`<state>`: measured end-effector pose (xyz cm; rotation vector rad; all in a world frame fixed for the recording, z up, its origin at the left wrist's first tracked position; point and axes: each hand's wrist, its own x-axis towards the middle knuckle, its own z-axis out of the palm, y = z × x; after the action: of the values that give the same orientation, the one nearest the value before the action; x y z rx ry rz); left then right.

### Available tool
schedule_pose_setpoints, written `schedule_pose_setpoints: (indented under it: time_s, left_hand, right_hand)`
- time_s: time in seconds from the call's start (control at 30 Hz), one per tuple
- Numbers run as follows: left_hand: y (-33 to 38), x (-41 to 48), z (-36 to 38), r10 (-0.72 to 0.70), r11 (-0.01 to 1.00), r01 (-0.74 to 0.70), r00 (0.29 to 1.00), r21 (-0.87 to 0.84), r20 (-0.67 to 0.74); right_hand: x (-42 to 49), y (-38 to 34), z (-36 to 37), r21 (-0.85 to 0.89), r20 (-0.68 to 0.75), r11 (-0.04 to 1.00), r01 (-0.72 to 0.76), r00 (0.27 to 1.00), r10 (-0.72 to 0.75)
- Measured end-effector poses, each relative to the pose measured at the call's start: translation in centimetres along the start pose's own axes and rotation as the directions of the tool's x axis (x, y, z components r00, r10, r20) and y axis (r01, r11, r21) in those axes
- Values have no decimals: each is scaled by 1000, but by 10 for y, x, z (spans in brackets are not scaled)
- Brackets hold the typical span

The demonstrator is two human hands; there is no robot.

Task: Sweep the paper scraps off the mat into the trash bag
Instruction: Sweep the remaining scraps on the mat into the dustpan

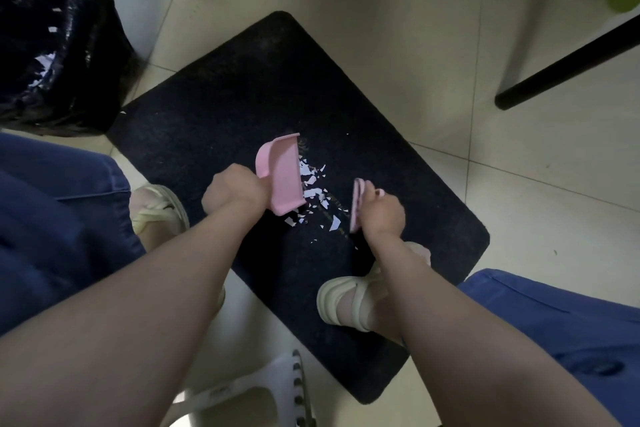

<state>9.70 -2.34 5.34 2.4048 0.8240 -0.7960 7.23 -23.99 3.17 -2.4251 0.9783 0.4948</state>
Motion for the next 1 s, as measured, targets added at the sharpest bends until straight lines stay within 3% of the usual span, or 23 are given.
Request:
schedule_pose_setpoints:
  time_s: [0.07, 0.17, 0.33, 0.43, 0.57, 0.8, 0.93, 1.0]
  left_hand:
    - [-8, 1, -2, -24, 1000, 24, 1000, 14, 1]
    - [-8, 0, -6, -24, 1000, 24, 1000, -1, 5]
    - [-9, -5, -5, -5, 1000, 5, 1000, 5, 13]
    - [-21, -4, -3, -27, 1000, 26, 1000, 7, 10]
    - [-32, 1, -2, -43, 999, 43, 999, 12, 14]
    - [-23, -2, 8, -5, 1000, 4, 999, 17, 50]
    - [-16, -5, 18, 19, 999, -21, 998, 45, 53]
    - [-11, -6, 21, 13, 998, -16, 999, 56, 47]
  right_hand:
    - [-7, -11, 8, 42, 42, 996, 82, 996, -83]
    - [-15, -16, 3, 122, -13, 983, 135, 991, -135]
    - [-16, 7, -13, 57, -207, 998, 21, 978, -9]
    - [-19, 18, -6, -12, -130, 1000, 11, 991, -12]
    - [-36, 8, 12, 40, 3, 989, 143, 990, -143]
    - [-31, 28, -4, 42, -308, 999, -12, 951, 24]
    - [-10, 48, -19, 179, -79, 961, -211, 971, 228]
    - [-6, 50, -19, 322, -33, 924, -205, 973, 227]
